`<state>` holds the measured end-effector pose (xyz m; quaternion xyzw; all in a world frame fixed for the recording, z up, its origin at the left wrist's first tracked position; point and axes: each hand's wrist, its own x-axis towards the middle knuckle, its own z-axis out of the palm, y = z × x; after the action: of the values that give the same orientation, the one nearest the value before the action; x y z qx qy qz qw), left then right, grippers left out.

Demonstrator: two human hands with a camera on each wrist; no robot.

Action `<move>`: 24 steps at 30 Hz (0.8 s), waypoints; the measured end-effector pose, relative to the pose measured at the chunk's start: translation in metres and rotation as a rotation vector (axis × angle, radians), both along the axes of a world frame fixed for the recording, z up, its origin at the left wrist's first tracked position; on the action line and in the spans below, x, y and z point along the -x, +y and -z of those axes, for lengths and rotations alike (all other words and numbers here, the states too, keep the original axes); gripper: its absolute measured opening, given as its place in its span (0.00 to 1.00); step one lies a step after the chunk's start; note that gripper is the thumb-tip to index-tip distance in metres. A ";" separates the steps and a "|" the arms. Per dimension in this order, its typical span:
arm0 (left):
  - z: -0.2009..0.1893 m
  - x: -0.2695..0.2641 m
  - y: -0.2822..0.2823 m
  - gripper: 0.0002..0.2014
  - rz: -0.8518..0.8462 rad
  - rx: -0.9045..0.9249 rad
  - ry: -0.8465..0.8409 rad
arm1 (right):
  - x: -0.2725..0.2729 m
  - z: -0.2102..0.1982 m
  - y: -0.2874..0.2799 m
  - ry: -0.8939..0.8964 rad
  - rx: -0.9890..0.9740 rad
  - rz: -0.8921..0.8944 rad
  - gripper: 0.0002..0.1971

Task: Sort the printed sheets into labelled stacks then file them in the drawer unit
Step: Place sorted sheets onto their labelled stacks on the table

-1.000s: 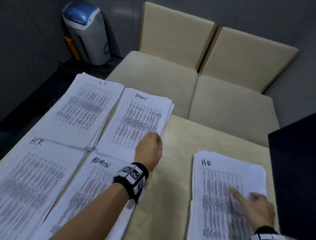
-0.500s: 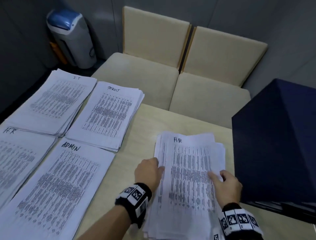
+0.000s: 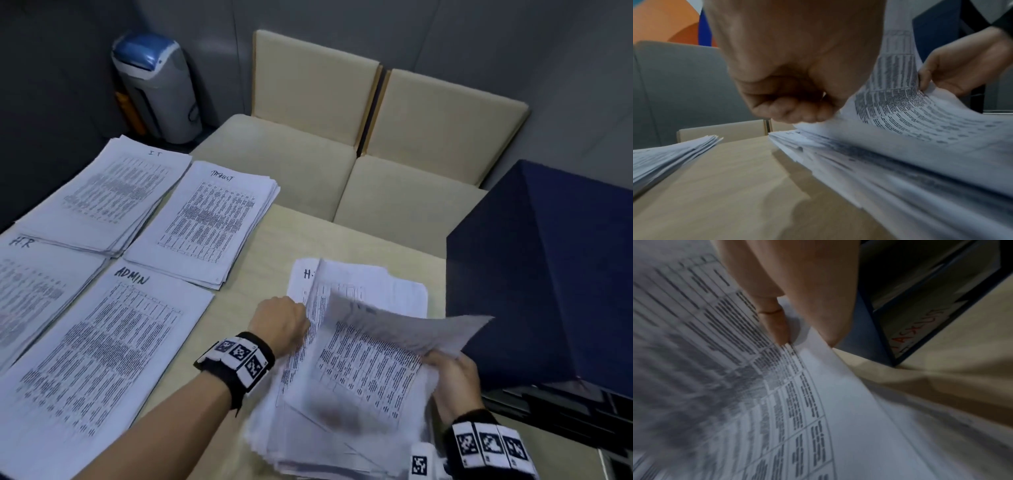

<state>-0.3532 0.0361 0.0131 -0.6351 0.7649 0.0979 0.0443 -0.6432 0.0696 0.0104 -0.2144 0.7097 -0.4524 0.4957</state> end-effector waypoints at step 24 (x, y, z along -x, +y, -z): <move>0.024 0.001 0.021 0.18 -0.475 -0.044 0.279 | -0.018 0.024 0.007 -0.136 0.134 -0.132 0.13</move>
<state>-0.3542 0.0575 -0.0105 -0.7758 0.5911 0.2087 -0.0717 -0.6255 0.0764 -0.0133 -0.2622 0.6271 -0.4787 0.5558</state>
